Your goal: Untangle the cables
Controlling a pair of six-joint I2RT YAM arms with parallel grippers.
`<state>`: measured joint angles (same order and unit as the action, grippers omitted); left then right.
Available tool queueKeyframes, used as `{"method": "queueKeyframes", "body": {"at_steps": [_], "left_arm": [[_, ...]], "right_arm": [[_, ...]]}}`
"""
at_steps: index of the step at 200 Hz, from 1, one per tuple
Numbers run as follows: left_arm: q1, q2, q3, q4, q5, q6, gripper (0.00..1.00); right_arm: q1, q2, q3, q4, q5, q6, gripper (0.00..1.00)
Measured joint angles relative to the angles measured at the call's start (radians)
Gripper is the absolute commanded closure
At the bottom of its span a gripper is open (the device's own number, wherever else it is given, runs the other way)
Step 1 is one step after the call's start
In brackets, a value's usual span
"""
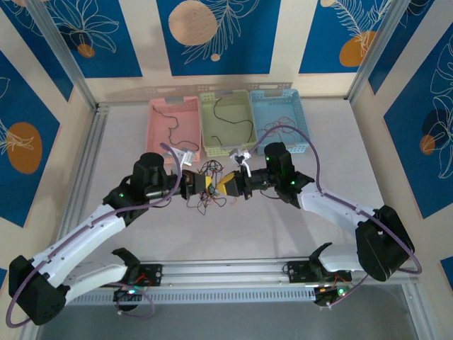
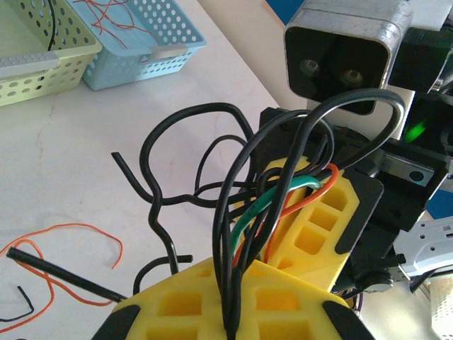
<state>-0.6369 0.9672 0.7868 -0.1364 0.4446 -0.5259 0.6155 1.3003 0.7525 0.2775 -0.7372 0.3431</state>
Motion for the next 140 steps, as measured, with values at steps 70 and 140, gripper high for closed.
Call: {"method": "queueKeyframes", "body": {"at_steps": [70, 140], "left_arm": [[0.0, 0.002, 0.0, -0.003, -0.004, 0.0, 1.0], [0.001, -0.001, 0.001, -0.073, -0.106, 0.004, 1.0]], "right_arm": [[-0.002, -0.008, 0.001, -0.012, 0.054, 0.001, 1.0], [-0.076, -0.105, -0.031, -0.061, 0.389, 0.009, 1.0]]}}
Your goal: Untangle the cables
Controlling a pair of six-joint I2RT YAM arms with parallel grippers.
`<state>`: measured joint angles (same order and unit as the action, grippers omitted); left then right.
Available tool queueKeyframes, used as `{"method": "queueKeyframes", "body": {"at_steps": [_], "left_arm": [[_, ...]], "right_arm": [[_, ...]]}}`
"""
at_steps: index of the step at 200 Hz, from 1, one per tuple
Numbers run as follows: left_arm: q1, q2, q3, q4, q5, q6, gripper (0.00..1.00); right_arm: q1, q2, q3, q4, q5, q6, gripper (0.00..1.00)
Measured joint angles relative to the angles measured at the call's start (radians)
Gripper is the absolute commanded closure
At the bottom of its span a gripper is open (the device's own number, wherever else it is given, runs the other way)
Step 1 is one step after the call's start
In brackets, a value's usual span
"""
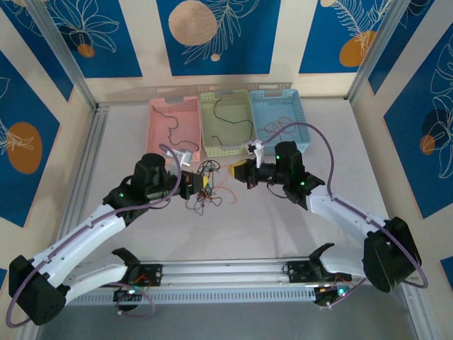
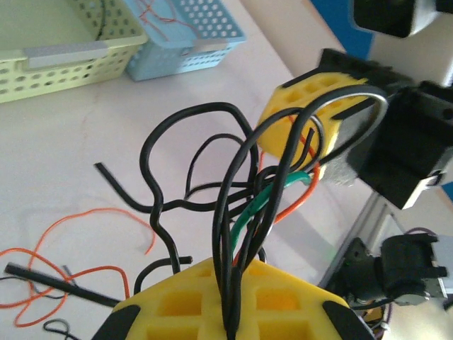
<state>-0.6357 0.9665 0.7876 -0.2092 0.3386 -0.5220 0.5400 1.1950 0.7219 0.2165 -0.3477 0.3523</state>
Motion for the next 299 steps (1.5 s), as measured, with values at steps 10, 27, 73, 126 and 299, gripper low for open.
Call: {"method": "queueKeyframes", "body": {"at_steps": [10, 27, 73, 126, 299], "left_arm": [[0.0, 0.002, 0.0, -0.013, -0.018, 0.0, 1.0], [0.0, 0.008, 0.0, -0.021, -0.035, 0.0, 1.0], [0.0, 0.013, 0.0, -0.02, -0.043, 0.0, 0.99], [0.0, 0.013, 0.0, -0.052, -0.11, -0.008, 0.97], [0.0, -0.223, 0.302, -0.717, -0.814, 0.034, 1.0]], "right_arm": [[0.002, -0.017, -0.012, -0.002, 0.04, 0.0, 1.0], [0.002, -0.047, -0.031, -0.004, 0.101, 0.0, 1.0], [0.003, -0.123, -0.081, -0.001, 0.237, 0.004, 1.0], [-0.069, -0.224, -0.163, -0.001, 0.414, 0.06, 1.0], [-0.491, -0.314, -0.284, -0.163, 0.667, 0.315, 1.0]]}}
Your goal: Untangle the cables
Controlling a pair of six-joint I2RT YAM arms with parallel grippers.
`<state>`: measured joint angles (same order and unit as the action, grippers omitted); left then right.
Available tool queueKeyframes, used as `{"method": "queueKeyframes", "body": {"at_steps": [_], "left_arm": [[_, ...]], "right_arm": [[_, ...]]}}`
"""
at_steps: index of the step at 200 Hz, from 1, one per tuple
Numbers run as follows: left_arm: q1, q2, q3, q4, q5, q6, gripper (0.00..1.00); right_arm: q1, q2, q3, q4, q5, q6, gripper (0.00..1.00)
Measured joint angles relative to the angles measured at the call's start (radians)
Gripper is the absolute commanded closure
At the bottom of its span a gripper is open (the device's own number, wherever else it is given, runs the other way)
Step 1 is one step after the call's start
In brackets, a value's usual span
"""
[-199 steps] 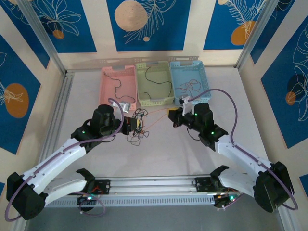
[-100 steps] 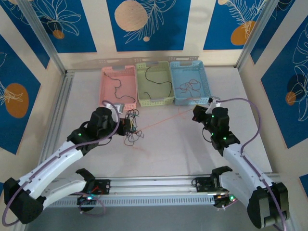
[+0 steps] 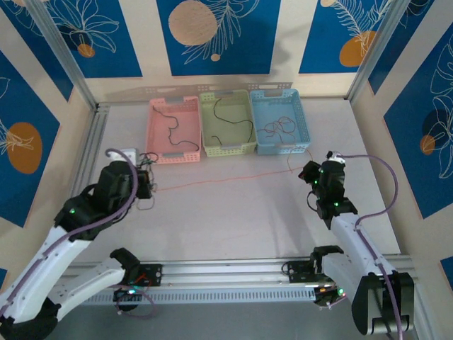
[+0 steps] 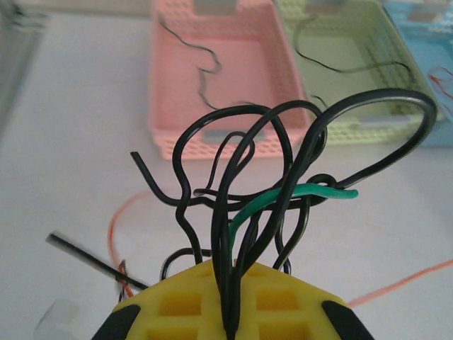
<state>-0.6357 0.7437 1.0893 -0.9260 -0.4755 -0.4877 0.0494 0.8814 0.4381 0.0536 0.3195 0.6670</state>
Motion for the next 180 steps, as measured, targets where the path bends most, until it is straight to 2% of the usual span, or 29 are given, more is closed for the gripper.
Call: {"method": "queueKeyframes", "body": {"at_steps": [49, 103, 137, 180], "left_arm": [[0.0, -0.055, 0.057, -0.197, -0.181, 0.026, 1.0], [0.0, -0.08, 0.058, -0.251, -0.206, 0.056, 1.0], [0.001, -0.079, 0.059, -0.203, -0.085, 0.097, 1.0], [0.001, 0.001, 0.109, -0.106, 0.235, 0.14, 1.0]], "right_arm": [[-0.108, 0.001, -0.01, -0.036, 0.011, 0.036, 1.0], [-0.152, -0.02, -0.02, -0.058, 0.011, 0.047, 1.0], [-0.144, -0.003, -0.007, -0.079, -0.057, 0.029, 1.0], [-0.07, 0.009, 0.127, -0.233, -0.127, -0.048, 1.0]]}}
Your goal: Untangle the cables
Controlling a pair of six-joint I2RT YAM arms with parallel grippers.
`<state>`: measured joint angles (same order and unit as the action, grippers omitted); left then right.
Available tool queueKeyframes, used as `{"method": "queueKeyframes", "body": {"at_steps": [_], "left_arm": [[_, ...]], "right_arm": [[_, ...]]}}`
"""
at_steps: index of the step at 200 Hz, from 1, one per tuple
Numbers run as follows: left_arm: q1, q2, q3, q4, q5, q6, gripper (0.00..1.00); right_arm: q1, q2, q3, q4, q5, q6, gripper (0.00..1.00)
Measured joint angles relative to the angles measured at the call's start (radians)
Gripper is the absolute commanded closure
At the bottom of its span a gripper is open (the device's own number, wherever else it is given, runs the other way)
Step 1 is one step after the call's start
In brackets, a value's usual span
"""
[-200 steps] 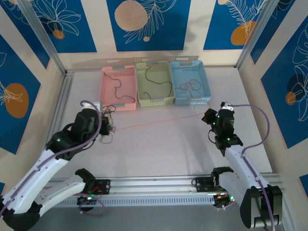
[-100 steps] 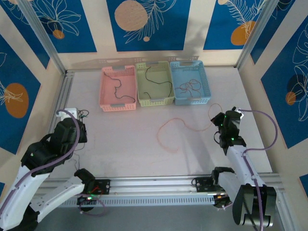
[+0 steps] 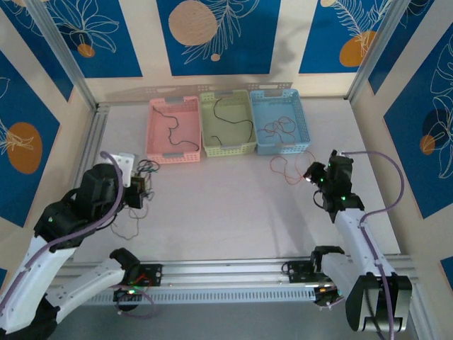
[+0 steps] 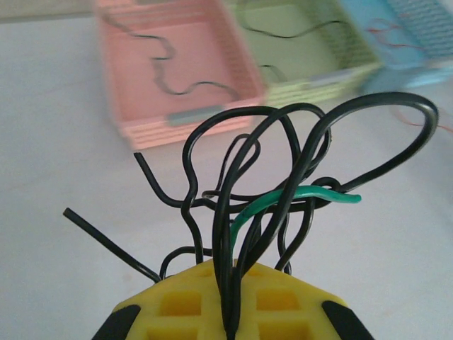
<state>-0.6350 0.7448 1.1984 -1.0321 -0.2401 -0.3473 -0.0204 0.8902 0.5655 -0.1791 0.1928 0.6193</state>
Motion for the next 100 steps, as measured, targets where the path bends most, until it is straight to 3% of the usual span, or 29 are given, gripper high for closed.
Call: {"method": "queueKeyframes", "body": {"at_steps": [37, 61, 100], "left_arm": [[0.0, 0.058, 0.009, 0.072, 0.222, 0.037, 1.0], [0.0, 0.09, 0.008, 0.077, 0.244, 0.063, 1.0], [0.0, 0.064, -0.1, 0.102, 0.243, 0.095, 1.0]], "right_arm": [[0.043, -0.032, 0.118, -0.124, -0.046, -0.048, 1.0], [0.055, 0.005, 0.26, -0.188, -0.082, -0.047, 1.0], [0.098, 0.154, 0.641, -0.21, -0.105, -0.059, 1.0]]}}
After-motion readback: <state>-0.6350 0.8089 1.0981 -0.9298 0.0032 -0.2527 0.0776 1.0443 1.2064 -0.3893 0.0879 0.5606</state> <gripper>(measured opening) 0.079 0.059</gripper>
